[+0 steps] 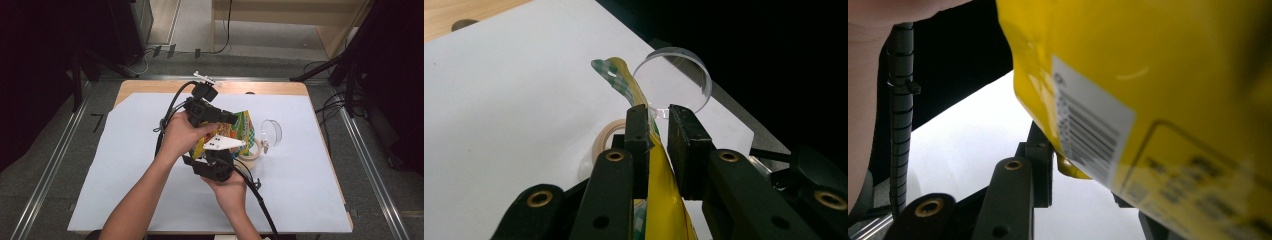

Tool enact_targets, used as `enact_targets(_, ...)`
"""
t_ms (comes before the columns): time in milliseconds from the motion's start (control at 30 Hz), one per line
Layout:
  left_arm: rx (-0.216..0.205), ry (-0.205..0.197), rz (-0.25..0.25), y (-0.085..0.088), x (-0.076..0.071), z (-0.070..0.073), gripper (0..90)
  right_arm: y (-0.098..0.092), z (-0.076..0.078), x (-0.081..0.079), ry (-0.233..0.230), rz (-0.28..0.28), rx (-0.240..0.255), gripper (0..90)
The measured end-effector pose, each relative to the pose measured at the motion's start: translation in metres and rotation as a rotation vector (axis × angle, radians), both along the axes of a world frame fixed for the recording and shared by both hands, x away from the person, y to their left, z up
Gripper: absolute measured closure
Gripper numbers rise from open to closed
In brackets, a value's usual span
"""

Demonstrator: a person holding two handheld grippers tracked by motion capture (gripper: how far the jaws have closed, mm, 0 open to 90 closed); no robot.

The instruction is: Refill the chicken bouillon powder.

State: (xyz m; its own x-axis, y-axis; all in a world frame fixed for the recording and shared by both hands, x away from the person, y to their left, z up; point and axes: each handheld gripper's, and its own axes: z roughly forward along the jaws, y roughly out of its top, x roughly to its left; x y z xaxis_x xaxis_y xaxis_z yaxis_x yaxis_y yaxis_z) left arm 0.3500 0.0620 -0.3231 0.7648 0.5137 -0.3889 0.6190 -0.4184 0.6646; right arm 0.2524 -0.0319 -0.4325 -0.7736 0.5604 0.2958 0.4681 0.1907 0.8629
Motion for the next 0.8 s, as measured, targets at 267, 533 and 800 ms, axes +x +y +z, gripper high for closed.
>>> enact_targets(267,-0.003,-0.016,0.007,-0.0007,-0.0040,0.0035,79.5,-0.0002,0.0021,-0.0013,-0.001,0.004,0.017,69.2)
enact_targets(533,-0.007,-0.012,0.005,0.0003,-0.0018,0.0018,79.5,0.0000,0.0012,-0.0001,0.000,0.007,0.009,69.4)
enact_targets(800,-0.017,-0.009,0.009,0.0024,-0.0013,0.0028,79.5,0.0007,0.0019,0.0014,-0.004,0.011,0.002,69.4)
